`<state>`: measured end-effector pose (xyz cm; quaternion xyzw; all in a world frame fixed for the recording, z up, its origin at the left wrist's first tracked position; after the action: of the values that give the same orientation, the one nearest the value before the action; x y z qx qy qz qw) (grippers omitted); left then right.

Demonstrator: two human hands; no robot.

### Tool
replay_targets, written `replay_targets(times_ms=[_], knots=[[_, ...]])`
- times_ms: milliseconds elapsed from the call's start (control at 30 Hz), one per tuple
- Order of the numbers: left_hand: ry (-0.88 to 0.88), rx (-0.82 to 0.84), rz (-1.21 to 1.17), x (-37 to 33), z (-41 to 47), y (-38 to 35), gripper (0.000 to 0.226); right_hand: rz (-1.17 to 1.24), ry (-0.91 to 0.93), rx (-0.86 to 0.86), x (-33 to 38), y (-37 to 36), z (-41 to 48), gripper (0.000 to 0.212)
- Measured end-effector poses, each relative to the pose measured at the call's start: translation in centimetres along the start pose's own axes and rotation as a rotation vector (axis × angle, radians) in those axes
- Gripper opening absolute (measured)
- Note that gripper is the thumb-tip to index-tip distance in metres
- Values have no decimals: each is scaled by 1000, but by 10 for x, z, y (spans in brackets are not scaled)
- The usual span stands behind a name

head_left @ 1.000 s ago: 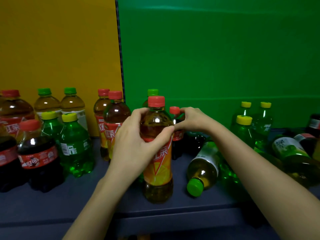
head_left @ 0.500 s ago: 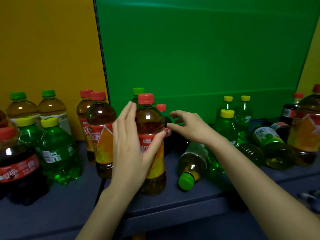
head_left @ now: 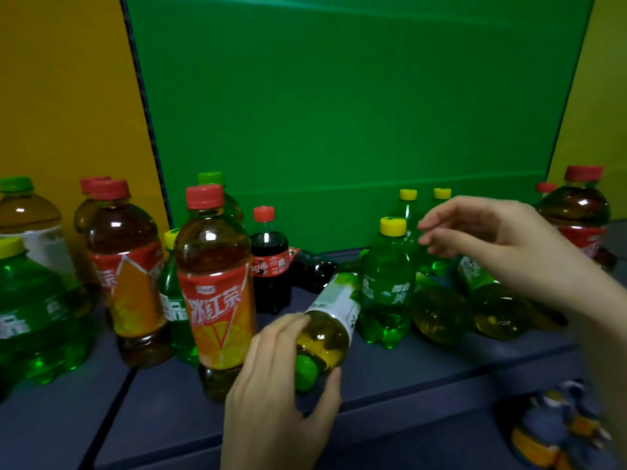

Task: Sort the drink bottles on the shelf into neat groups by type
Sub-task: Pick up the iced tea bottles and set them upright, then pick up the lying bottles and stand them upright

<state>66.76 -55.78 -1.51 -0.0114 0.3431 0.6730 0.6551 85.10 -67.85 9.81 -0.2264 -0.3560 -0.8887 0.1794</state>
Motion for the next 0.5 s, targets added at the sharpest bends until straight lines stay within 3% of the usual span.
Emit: replay_targets(times_ms=[100, 300, 500], knots=[[131, -62, 39, 7, -1, -13, 59, 42, -21, 28, -28, 17, 19, 18], [299, -123, 164, 16, -7, -33, 81, 54, -51, 309, -90, -13, 77, 18], [480, -133, 188, 19, -5, -33, 82, -226, 63, 697, -119, -90, 131, 20]])
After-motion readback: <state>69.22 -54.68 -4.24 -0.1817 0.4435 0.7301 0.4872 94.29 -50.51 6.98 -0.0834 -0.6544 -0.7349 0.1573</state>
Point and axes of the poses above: each hand's wrist, its own z-axis towards the middle knuckle, its own y-axis out of the back of the hand, x = y × z, the point moved 6 cm from there along z, towards the middle knuckle, and after that the axes turned 9 degrees about y, right-handed, at the moved point
